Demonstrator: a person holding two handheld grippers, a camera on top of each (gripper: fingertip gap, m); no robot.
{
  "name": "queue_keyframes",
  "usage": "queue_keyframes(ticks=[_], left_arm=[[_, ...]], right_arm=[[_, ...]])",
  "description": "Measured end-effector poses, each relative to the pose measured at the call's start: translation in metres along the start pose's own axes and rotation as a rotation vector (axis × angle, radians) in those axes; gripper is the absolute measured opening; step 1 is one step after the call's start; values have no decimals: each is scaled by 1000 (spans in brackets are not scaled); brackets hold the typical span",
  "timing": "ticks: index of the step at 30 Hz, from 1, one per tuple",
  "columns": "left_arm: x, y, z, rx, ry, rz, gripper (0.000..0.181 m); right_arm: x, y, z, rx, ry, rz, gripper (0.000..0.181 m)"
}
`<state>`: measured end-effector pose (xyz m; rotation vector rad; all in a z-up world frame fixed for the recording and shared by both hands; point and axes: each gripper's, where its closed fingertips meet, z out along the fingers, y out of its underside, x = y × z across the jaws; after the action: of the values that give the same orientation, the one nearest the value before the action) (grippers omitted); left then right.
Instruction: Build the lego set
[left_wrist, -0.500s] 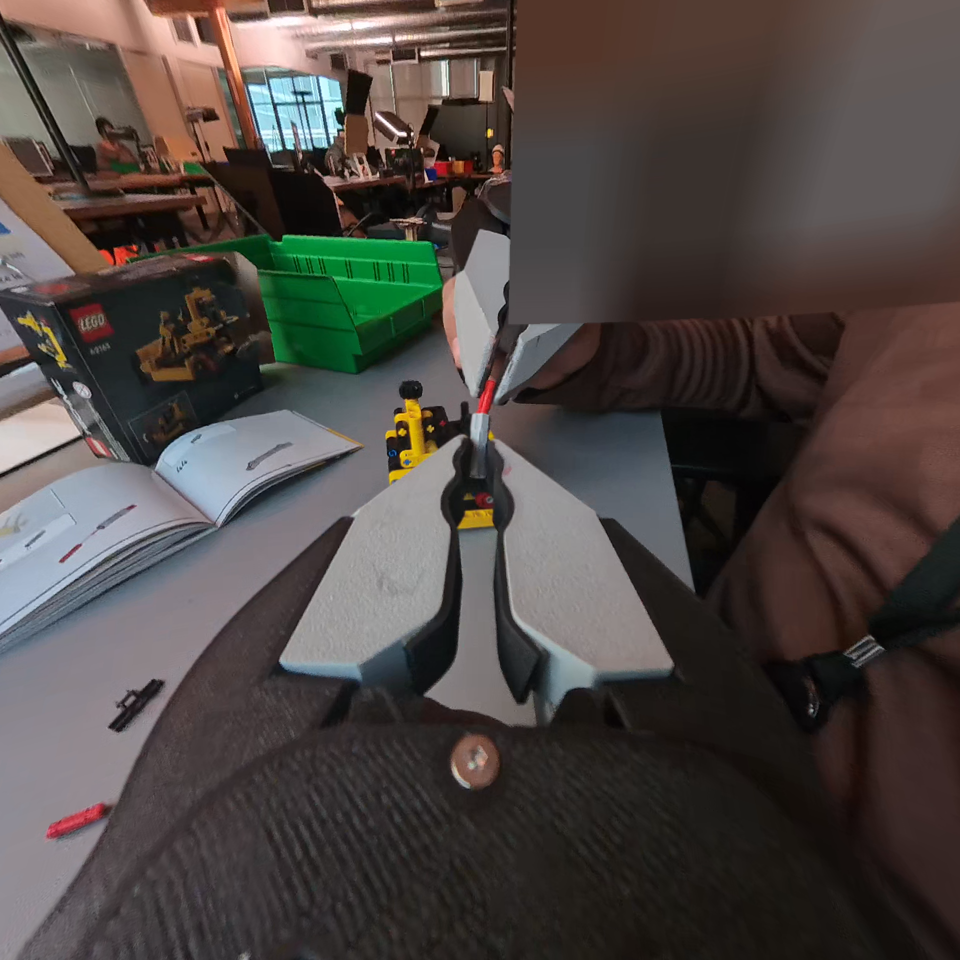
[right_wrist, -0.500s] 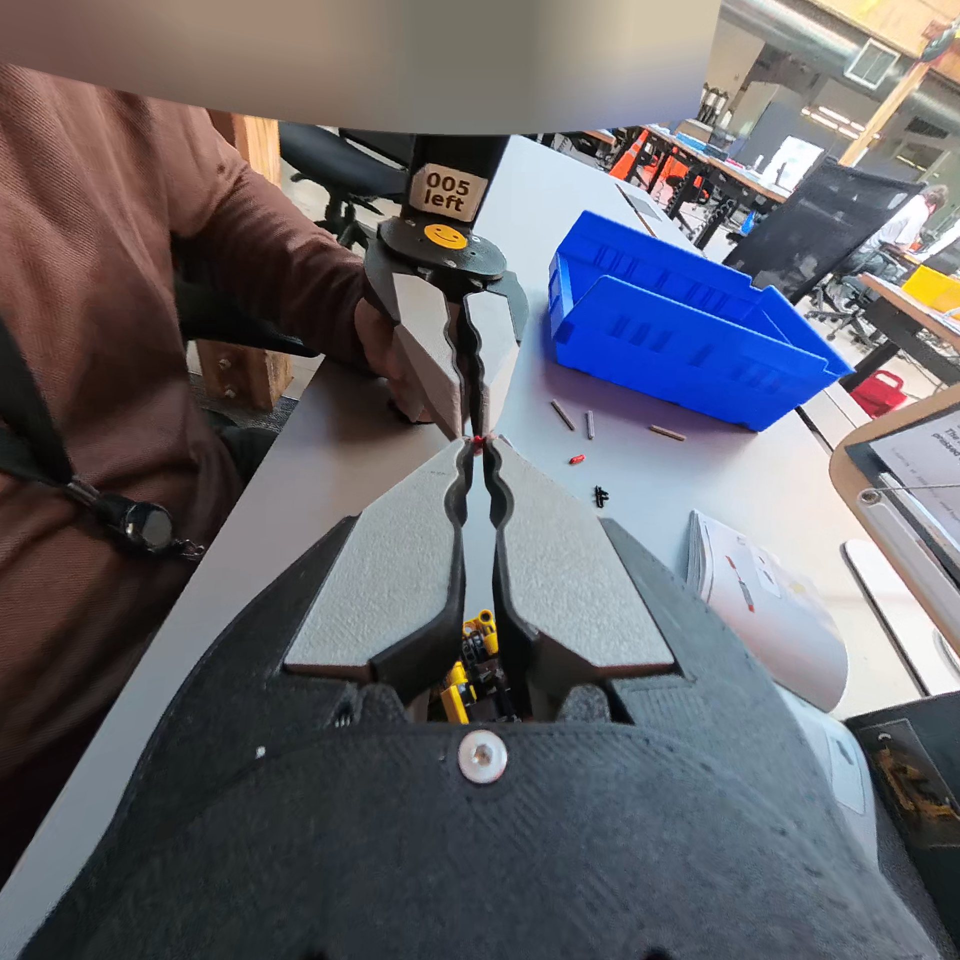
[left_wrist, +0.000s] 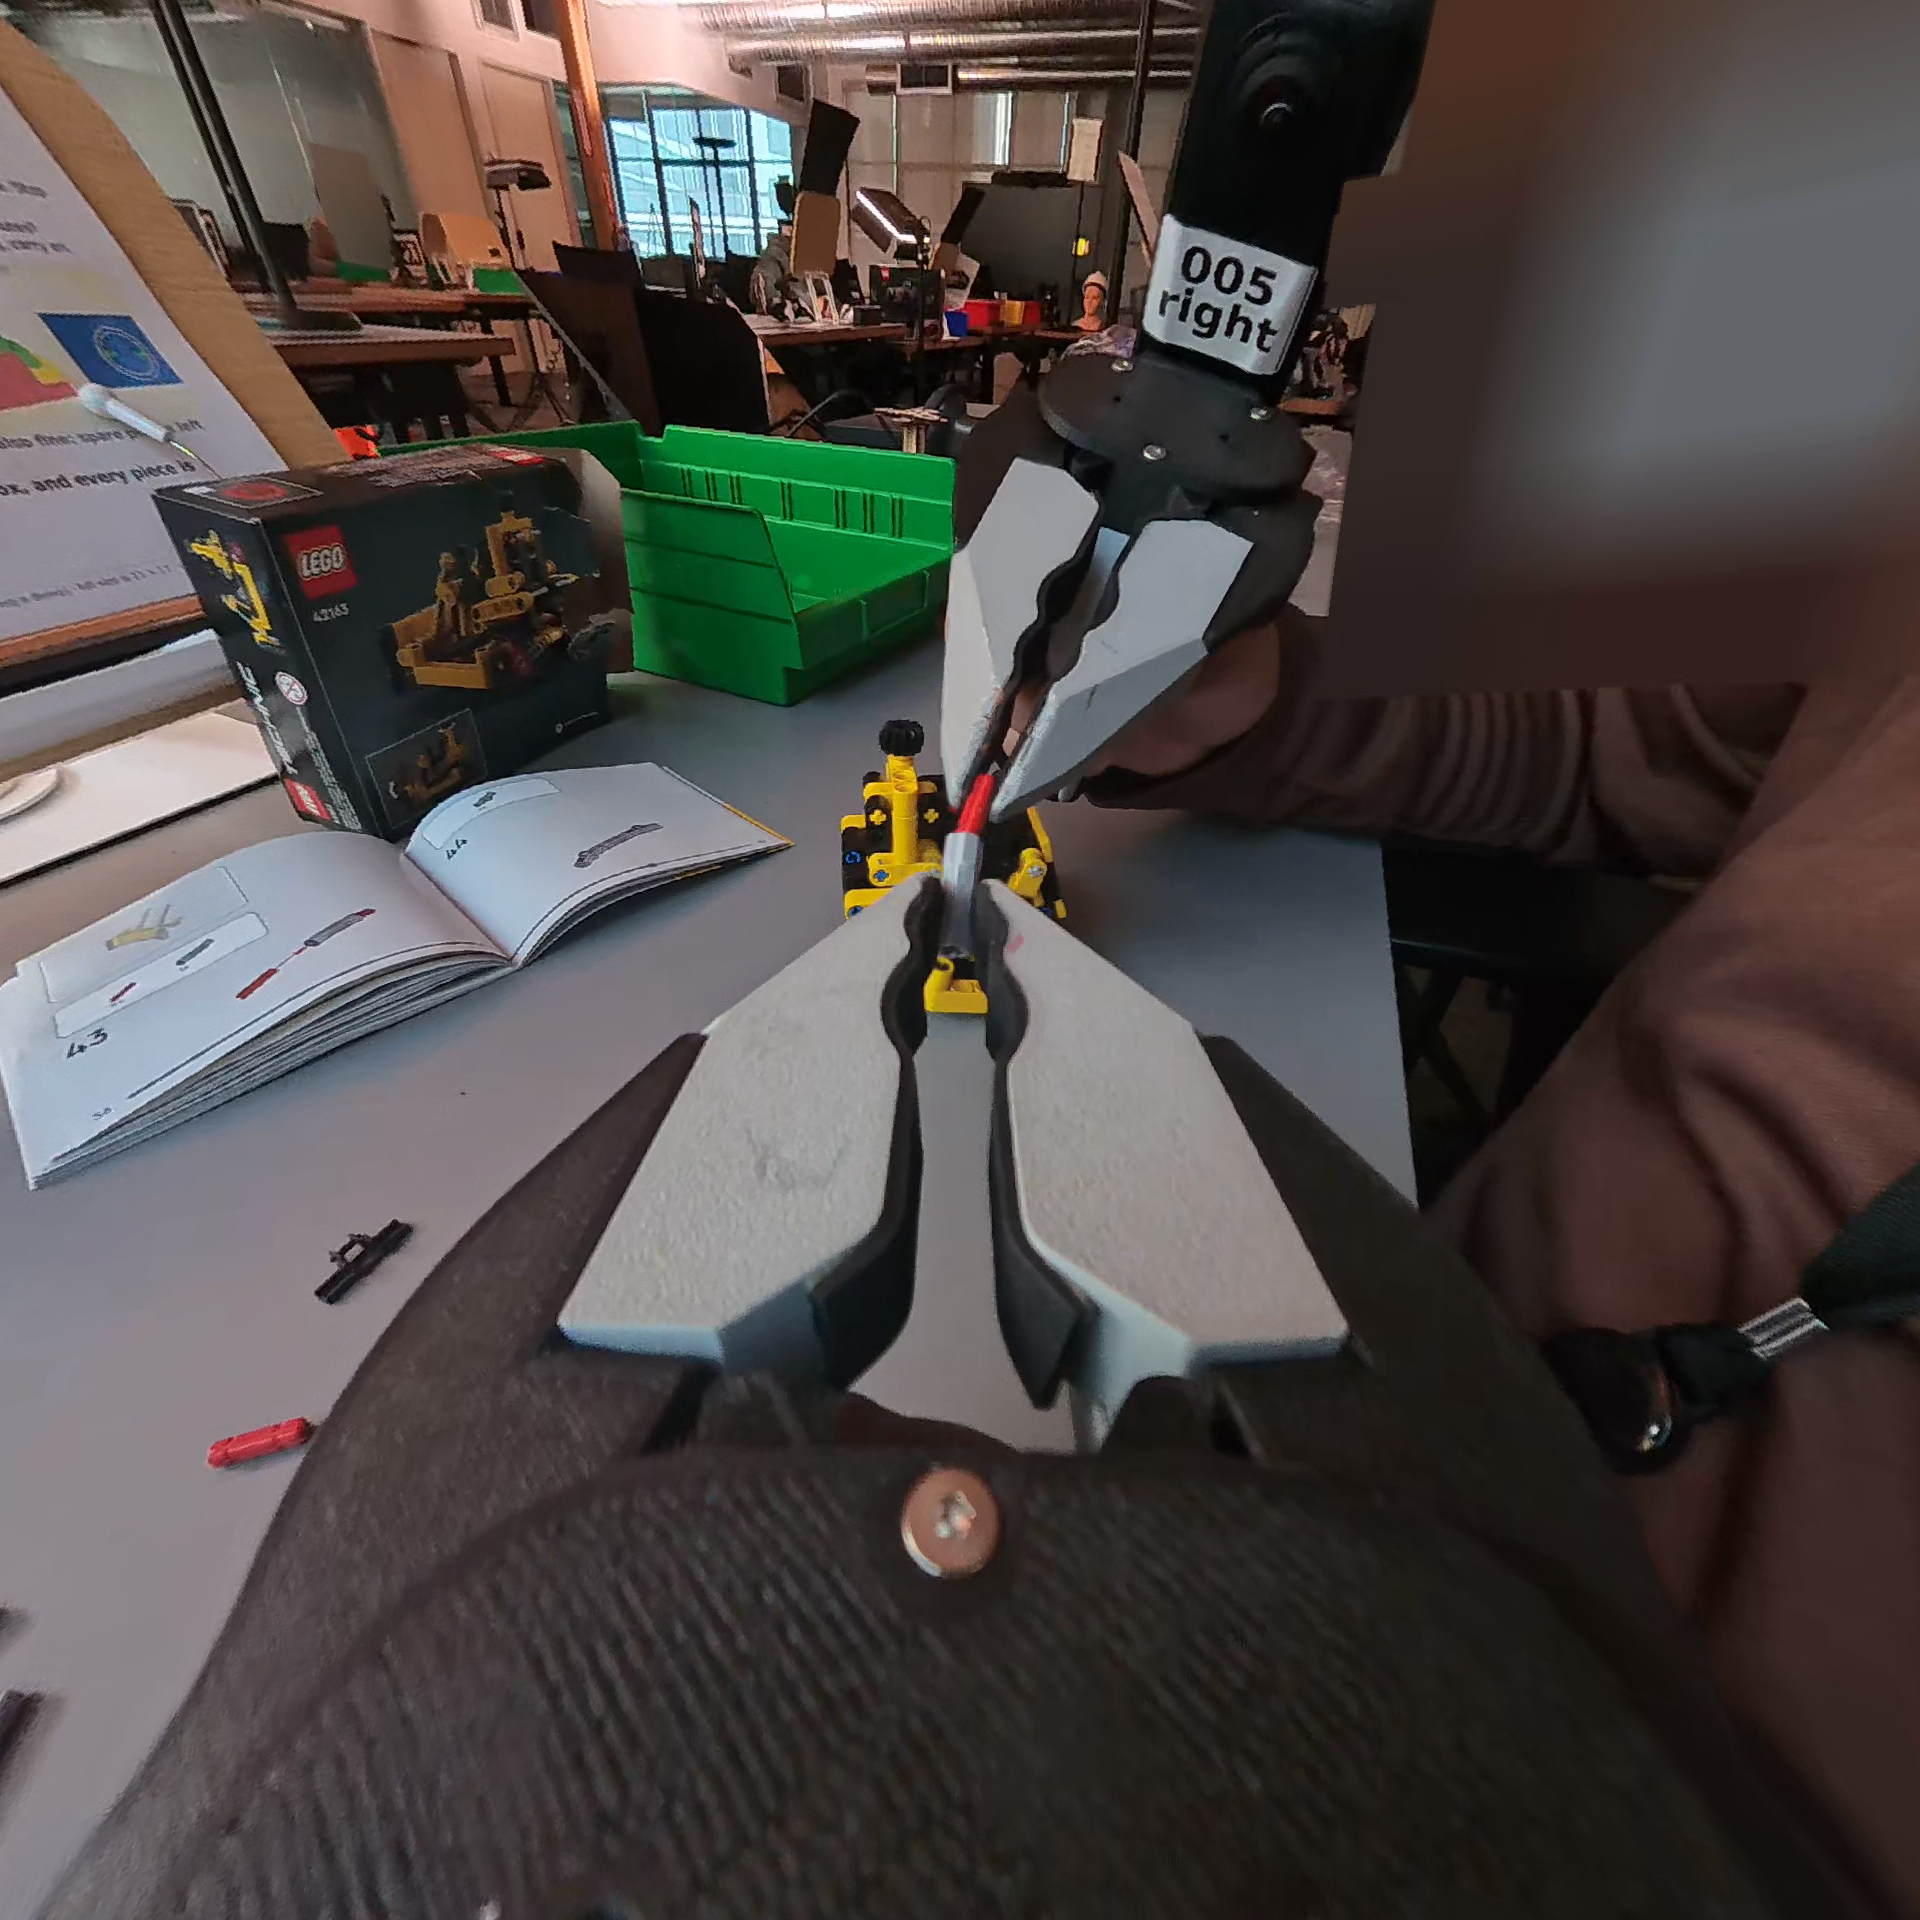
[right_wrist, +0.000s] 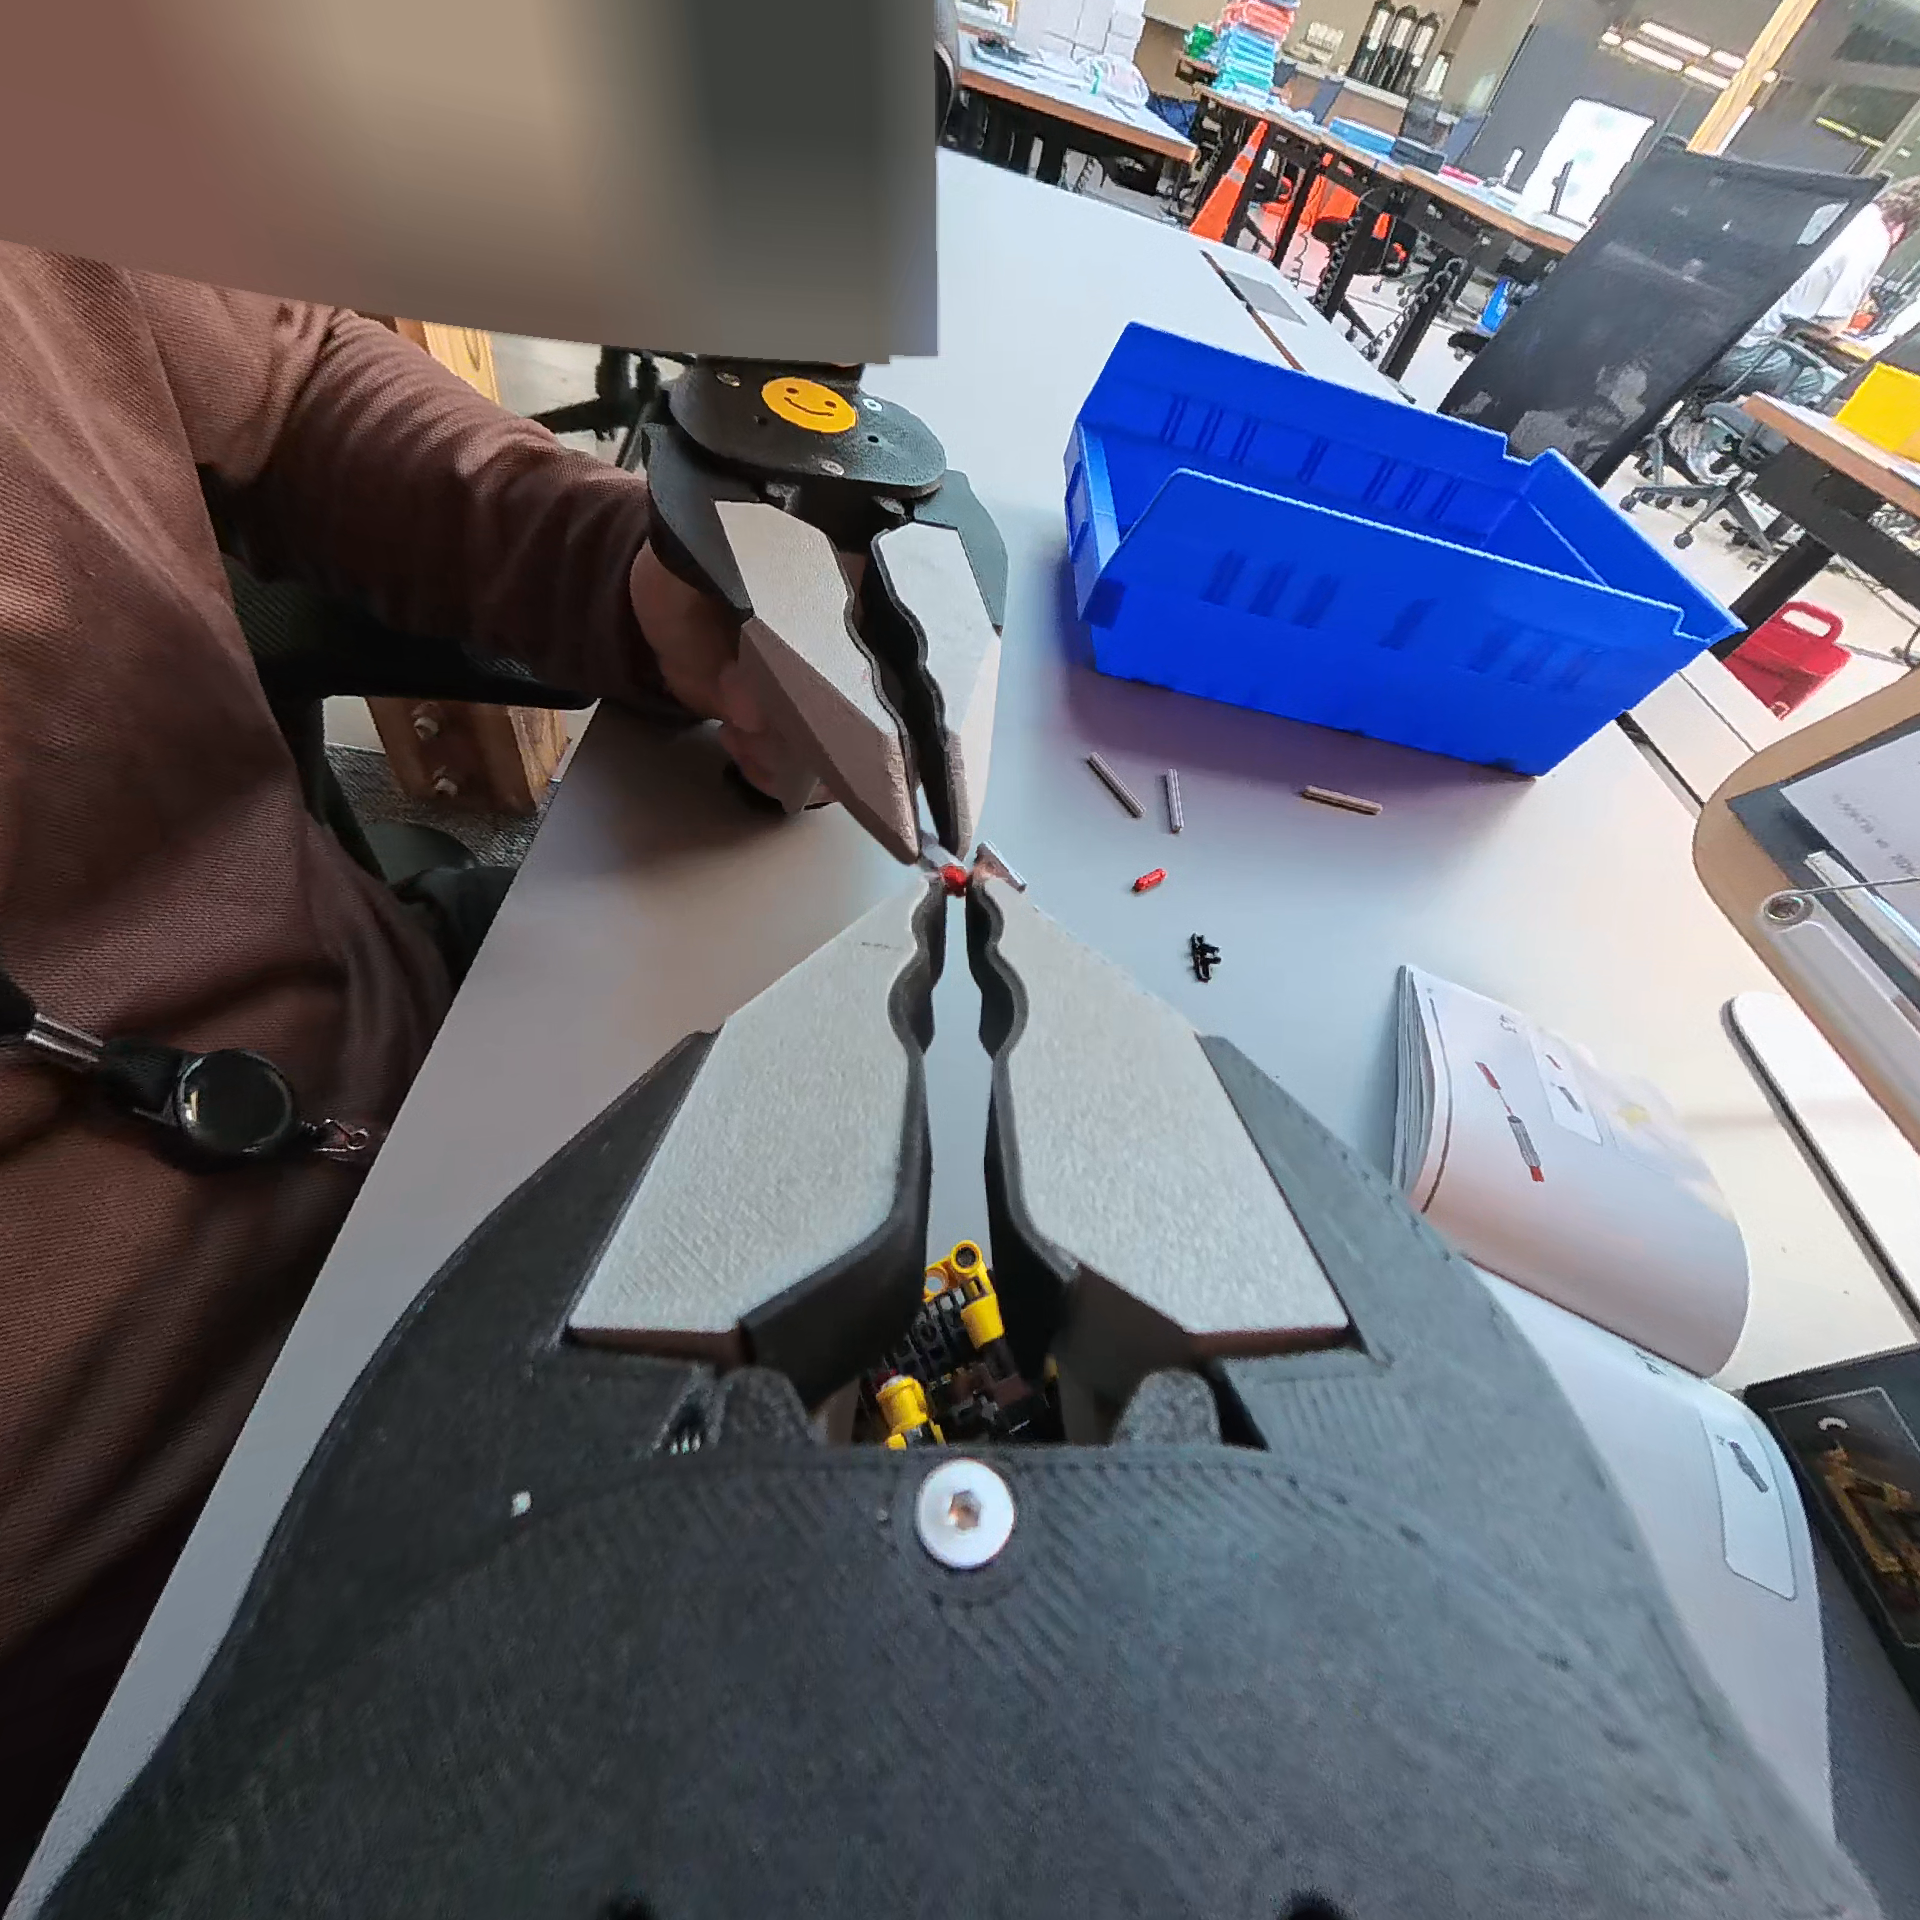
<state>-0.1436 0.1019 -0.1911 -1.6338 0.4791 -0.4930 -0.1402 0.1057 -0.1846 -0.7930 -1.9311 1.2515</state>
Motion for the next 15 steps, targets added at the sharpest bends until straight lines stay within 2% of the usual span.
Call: queue_keyframes(ticks=[7,11,13,15], left_arm=[[0,4,2,-35,-11,19,21],[-11,16,-2,-127,-65,71,19],[-24,26,-7,-197,-122,56,23],[-22,34,-9,-248,-99,46,24]], right_arm=[[-2,7,4,-26,-13,20,0],[3,14,3,-59,3,29,0],[6,16,1,-64,19,30,1],[9,15,-2,-55,25,41,0]])
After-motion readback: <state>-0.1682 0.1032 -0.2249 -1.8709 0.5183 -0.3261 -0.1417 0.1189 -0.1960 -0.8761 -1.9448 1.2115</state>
